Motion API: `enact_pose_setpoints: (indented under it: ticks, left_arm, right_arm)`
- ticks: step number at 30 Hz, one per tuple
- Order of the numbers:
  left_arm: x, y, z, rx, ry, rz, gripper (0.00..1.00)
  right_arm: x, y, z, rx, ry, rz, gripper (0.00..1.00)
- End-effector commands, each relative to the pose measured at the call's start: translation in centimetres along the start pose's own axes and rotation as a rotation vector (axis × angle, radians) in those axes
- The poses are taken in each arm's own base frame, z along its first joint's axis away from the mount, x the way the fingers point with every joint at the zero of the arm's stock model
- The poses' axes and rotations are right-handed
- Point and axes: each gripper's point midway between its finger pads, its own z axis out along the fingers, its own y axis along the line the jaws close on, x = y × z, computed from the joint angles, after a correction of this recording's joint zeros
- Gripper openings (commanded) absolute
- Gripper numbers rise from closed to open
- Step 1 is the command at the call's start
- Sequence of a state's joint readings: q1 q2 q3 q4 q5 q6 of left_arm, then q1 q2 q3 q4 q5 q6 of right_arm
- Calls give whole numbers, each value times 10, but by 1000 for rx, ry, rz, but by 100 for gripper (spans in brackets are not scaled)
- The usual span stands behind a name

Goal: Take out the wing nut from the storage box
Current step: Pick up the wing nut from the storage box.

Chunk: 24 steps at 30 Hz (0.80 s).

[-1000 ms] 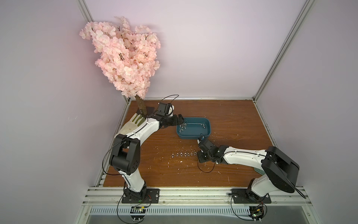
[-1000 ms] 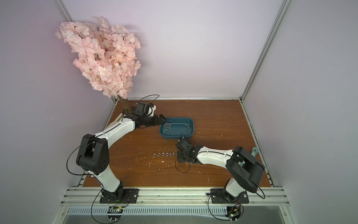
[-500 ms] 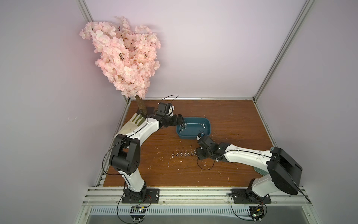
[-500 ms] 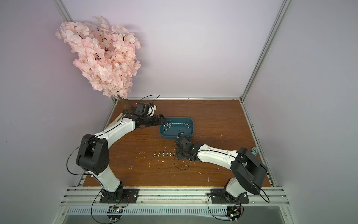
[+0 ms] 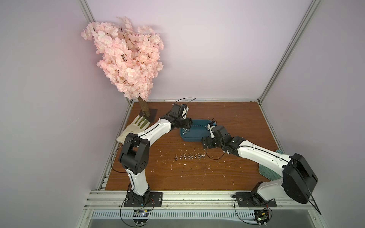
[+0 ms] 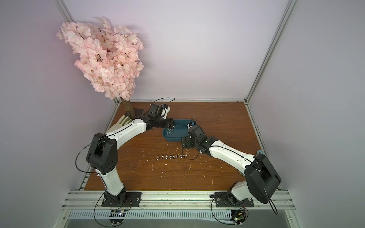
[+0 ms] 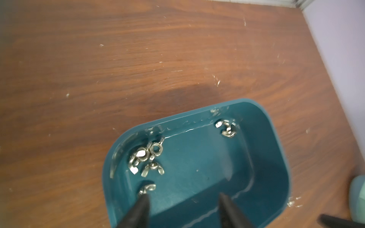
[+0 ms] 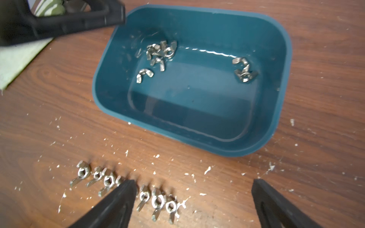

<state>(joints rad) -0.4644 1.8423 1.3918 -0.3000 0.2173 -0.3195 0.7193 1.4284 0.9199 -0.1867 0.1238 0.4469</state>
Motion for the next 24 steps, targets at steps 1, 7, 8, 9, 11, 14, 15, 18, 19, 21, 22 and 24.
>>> enact_pose_setpoints:
  ticks: [1, 7, 8, 9, 11, 14, 15, 18, 19, 21, 22, 24]
  left_arm:
    - [5, 12, 14, -74, 42, 58, 44]
    - [-2, 24, 35, -134, 53, 109, 31]
    - [-1, 26, 39, -144, 60, 120, 31]
    - [0, 28, 42, -151, 66, 129, 31]
    - [2, 30, 48, -154, 78, 144, 30]
    - [6, 32, 55, -156, 97, 155, 30]
    - [9, 33, 57, -156, 104, 157, 30]
    - [15, 36, 63, -162, 123, 163, 22]
    - [17, 36, 64, -163, 127, 162, 24]
    - [18, 38, 66, -166, 131, 163, 24]
    - [19, 38, 67, -166, 134, 163, 24]
    - [21, 39, 70, -166, 141, 163, 24]
  right_arm:
    - [-32, 7, -9, -55, -72, -5, 99]
    - [-42, 0, -4, -58, -77, -1, 99]
    - [-43, -1, -3, -58, -77, 0, 99]
    - [-44, -1, -2, -60, -77, 0, 99]
    - [-46, -2, 0, -62, -73, 0, 99]
    - [-48, -3, 3, -63, -69, 0, 99]
    - [-49, -3, 4, -65, -70, 1, 99]
    - [-50, -4, 6, -67, -65, 5, 99]
    - [-50, -4, 7, -69, -63, 5, 99]
    - [-50, -4, 8, -69, -60, 6, 99]
    - [-50, -4, 9, -70, -59, 7, 99]
    - [-50, -4, 10, -70, -56, 8, 99]
